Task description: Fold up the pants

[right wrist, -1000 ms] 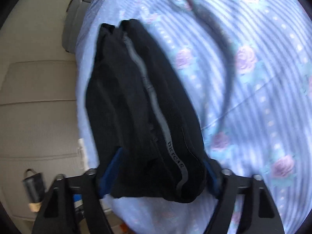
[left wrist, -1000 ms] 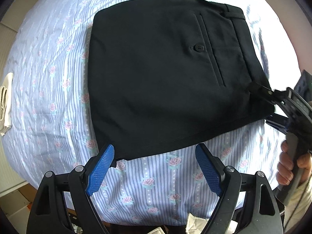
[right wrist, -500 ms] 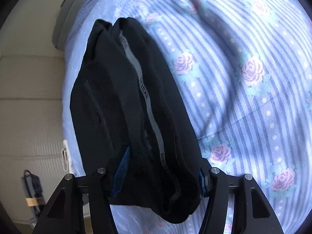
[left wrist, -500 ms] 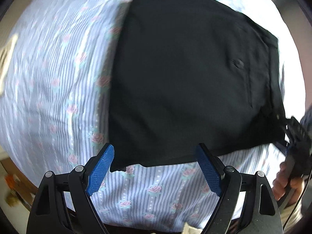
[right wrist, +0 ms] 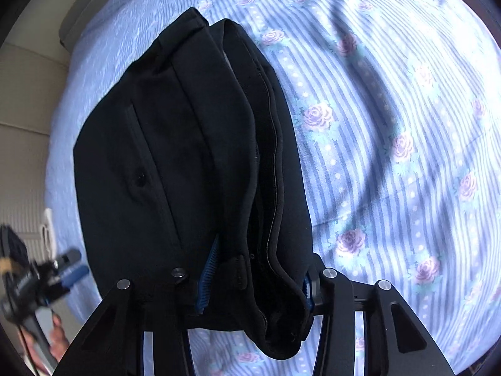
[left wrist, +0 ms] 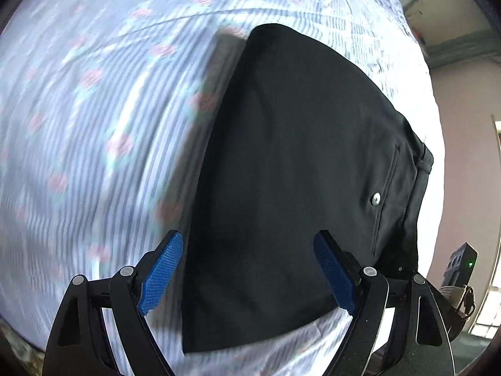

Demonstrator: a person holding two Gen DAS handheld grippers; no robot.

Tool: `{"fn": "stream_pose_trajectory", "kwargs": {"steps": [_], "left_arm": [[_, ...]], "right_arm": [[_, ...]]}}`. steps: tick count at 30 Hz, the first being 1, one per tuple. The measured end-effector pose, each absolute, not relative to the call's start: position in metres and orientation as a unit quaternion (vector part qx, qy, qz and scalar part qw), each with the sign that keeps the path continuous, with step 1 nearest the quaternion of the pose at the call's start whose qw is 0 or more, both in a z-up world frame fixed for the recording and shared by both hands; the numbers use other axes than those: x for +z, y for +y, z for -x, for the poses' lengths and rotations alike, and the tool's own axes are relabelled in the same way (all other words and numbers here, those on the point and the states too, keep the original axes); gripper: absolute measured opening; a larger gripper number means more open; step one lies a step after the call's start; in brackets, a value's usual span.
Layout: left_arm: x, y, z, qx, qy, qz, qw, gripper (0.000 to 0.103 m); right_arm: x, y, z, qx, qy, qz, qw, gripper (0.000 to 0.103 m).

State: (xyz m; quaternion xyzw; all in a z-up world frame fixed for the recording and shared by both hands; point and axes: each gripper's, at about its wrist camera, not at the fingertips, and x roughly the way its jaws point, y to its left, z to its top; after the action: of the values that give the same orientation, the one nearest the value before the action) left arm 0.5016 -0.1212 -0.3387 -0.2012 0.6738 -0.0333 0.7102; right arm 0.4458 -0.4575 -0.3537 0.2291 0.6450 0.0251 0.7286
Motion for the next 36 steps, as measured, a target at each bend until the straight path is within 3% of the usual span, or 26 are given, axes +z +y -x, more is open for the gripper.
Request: {"fn": "stream_pose_trajectory", "kwargs": {"steps": [10, 12, 15, 24, 30, 36], "left_arm": [[-0.359, -0.107, -0.521, -0.169, 0.676, 0.134, 0.705, 0.079], [-0.359, -0.102, -0.522, -0.193, 0.670, 0.140, 0.703, 0.058], [-0.362, -0.098, -0.527, -0.233, 0.669, 0.170, 0.685, 0.040], [-0.383, -0.107, -0.541, -0.284, 0.653, 0.219, 0.668, 0.039], [-0.378, -0.105, -0.541, -0.246, 0.666, 0.238, 0.663, 0.040], [-0.337, -0.111, -0.518, -0.195, 0.657, 0.241, 0.687, 0.020]], "right_arm": [[-0.351, -0.432, -0.443, -0.003, 0.635, -0.189, 0.749, 0.044], [-0.352, -0.433, -0.441, -0.009, 0.633, -0.180, 0.753, 0.044], [-0.350, -0.425, -0.438, -0.014, 0.626, -0.173, 0.760, 0.044], [-0.353, -0.430, -0.437, -0.008, 0.605, -0.181, 0.775, 0.045], [-0.360, -0.448, -0.435, -0.020, 0.601, -0.244, 0.761, 0.046], [-0.326, -0.451, -0.425, -0.004, 0.586, -0.264, 0.766, 0.028]]}}
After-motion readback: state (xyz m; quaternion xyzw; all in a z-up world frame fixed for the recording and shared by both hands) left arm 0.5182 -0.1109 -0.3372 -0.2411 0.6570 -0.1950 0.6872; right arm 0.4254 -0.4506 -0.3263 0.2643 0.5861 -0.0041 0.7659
